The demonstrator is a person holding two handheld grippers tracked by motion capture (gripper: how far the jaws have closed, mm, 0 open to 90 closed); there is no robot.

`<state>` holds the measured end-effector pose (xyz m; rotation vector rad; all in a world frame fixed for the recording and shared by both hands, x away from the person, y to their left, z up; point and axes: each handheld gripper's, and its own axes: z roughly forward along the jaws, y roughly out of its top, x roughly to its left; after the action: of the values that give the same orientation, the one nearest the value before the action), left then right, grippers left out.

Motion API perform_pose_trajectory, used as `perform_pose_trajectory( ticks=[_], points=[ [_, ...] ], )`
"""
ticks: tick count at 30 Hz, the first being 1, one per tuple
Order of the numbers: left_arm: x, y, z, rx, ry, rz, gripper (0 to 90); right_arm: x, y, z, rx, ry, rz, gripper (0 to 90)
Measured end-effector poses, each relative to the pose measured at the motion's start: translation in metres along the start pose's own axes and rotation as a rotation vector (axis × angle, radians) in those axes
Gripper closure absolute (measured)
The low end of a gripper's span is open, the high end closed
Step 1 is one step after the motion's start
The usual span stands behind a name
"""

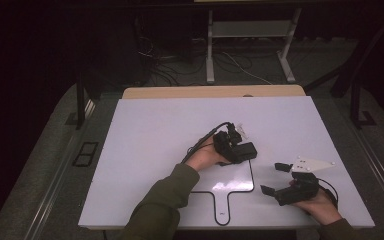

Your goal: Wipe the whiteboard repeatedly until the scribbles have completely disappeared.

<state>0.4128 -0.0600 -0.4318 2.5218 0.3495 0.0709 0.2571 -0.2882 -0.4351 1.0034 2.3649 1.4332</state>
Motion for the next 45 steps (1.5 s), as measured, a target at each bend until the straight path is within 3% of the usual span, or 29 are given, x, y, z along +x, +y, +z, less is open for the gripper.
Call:
perform_pose_trajectory(
  ticks=[1, 3, 6, 9, 11, 14, 16, 21, 23, 25, 29, 33, 36, 40, 45],
  points=[
    [0.004, 0.001, 0.000, 0.005, 0.015, 0.003, 39.5, 0.000, 0.000, 0.000, 0.000, 0.000, 0.000, 0.0],
    [0.008, 0.002, 0.002, -0.017, 0.013, -0.039, 39.5, 0.000, 0.000, 0.000, 0.000, 0.001, 0.001, 0.0],
    [0.003, 0.003, 0.002, -0.008, 0.014, -0.029, 39.5, 0.000, 0.000, 0.000, 0.001, 0.003, 0.000, 0.0],
    [-0.007, 0.003, 0.001, 0.019, -0.019, 0.033, 39.4, 0.000, 0.000, 0.000, 0.003, 0.005, -0.001, 0.0],
    [-0.017, 0.002, 0.002, -0.002, -0.037, 0.033, 39.5, 0.000, 0.000, 0.000, 0.003, 0.004, 0.001, 0.0],
    [-0.026, 0.000, 0.001, 0.002, -0.051, 0.076, 39.4, 0.001, 0.000, 0.000, 0.001, 0.005, -0.003, 0.0],
    [-0.024, 0.000, 0.002, -0.010, -0.056, 0.061, 39.4, 0.001, 0.000, 0.000, 0.004, 0.003, 0.000, 0.0],
    [-0.002, 0.000, 0.002, -0.020, -0.020, 0.014, 39.4, 0.001, 0.000, 0.000, 0.004, 0.004, -0.002, 0.0],
    [0.001, 0.000, 0.002, -0.028, -0.011, 0.001, 39.4, 0.000, 0.000, 0.000, 0.002, 0.003, -0.003, 0.0],
    [0.000, 0.000, 0.002, -0.016, -0.007, 0.006, 39.4, 0.000, 0.000, 0.000, 0.001, 0.003, -0.002, 0.0],
    [-0.010, -0.001, 0.001, -0.020, -0.037, 0.016, 39.4, 0.001, 0.000, 0.000, 0.004, 0.006, -0.001, 0.0],
    [-0.023, -0.006, -0.002, -0.019, -0.051, 0.067, 39.4, 0.001, 0.000, 0.000, 0.003, 0.005, -0.004, 0.0],
    [-0.030, -0.013, -0.006, -0.026, -0.060, 0.074, 39.4, 0.001, 0.000, 0.000, 0.003, 0.004, -0.002, 0.0],
    [-0.028, -0.024, -0.015, -0.016, -0.053, 0.067, 39.4, 0.002, 0.000, 0.001, 0.006, 0.003, 0.000, 0.0],
    [-0.012, -0.038, -0.026, -0.009, -0.023, 0.028, 39.4, 0.002, 0.000, 0.001, 0.008, 0.004, -0.002, 0.0]
  ],
)
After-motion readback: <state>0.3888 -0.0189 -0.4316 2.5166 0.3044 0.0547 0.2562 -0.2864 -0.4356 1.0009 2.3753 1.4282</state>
